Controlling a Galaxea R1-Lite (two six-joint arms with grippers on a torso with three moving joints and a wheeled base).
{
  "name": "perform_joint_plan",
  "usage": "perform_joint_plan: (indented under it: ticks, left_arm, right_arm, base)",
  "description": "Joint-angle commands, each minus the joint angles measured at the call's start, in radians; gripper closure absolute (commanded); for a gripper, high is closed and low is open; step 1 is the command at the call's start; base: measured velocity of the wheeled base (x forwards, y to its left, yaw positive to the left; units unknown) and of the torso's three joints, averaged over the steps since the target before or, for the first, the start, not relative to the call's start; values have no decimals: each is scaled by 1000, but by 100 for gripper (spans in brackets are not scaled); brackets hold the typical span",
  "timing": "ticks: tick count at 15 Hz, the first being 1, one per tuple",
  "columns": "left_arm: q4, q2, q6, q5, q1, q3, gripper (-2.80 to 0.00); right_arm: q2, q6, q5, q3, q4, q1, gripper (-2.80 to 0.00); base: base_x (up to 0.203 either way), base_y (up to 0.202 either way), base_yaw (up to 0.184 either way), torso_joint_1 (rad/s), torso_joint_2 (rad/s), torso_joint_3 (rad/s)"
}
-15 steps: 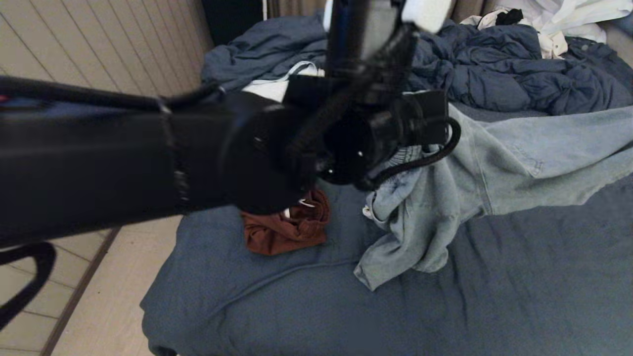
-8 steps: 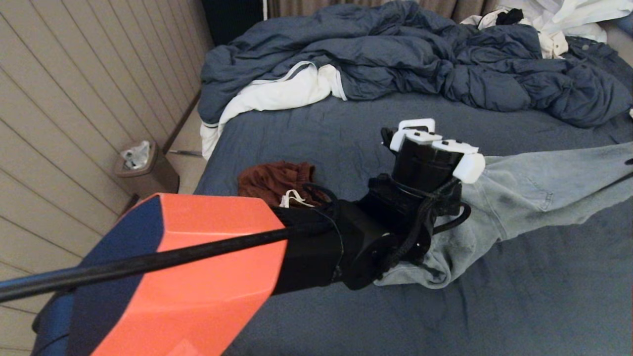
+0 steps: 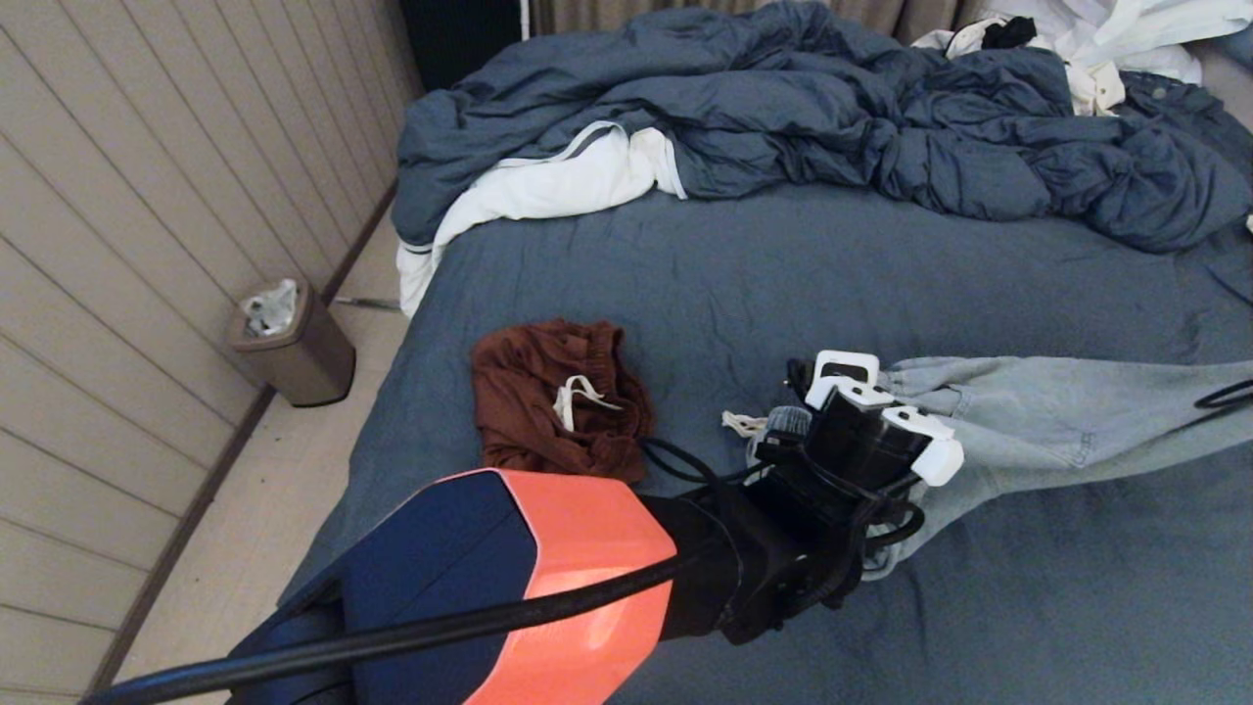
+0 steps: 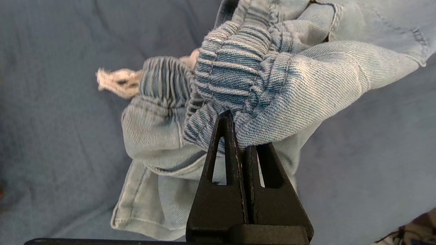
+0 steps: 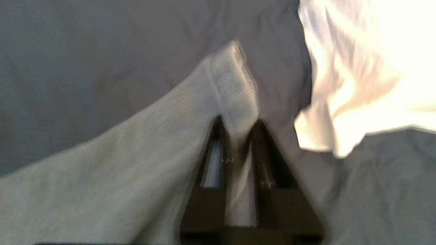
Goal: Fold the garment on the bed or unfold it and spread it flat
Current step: Unford the blue shorts
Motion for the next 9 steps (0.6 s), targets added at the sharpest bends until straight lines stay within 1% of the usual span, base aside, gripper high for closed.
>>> perform_joint_plan:
  ticks: [1,4,6,9]
  left_arm:
    - [-4,23,-3,5,-1,0,0]
    - [-7,7,-3,7,-3,0,0]
    - [-7,-24,-8,12,-31,5,0]
    - [3,-58,-7,22,-91,15,0]
  right_arm:
    - [64,-9,7,-8,-3,1,-280]
    - [81,-20,7,-7,-4,1,-280]
    - [72,-18,11,-8,-1,-5,-280]
    - [47,-14,40,11,2,-16,-280]
  base:
    - [0,0,0,0,0,0]
    - [0,0,0,0,0,0]
    - [0,0,0,0,0,0]
    - [0,0,0,0,0,0]
